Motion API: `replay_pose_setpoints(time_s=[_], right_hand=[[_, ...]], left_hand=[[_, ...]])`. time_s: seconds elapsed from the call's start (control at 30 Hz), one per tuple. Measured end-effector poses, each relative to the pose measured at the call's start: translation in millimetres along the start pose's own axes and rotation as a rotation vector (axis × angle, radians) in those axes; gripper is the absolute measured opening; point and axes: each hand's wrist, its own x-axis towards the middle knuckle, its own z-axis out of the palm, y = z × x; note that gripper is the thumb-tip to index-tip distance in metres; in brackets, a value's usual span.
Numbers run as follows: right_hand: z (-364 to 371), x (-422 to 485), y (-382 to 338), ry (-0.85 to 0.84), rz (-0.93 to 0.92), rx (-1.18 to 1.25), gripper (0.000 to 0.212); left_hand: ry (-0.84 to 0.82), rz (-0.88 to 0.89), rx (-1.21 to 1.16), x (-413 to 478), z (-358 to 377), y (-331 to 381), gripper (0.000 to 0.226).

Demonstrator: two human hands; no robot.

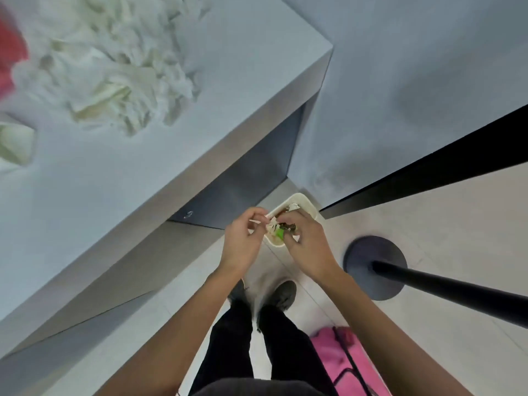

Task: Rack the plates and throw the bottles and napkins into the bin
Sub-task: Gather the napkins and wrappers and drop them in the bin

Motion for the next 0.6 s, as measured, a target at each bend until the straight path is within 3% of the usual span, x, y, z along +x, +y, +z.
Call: replay_pose_setpoints(time_s=[0.17,0.6], right_hand=[[-9.3,-44.8,-62.4,-0.002,-0.112,0.013,0.032],[41.9,-62.9,-188.8,-0.242,-0.492,-0.074,0.032]], left_hand=[[0.140,0.021,-0.061,-60.0,-47.3,33.4,0.031],[0.435,0.070,-0.217,-165.2,-159.5,32.7,0.035]])
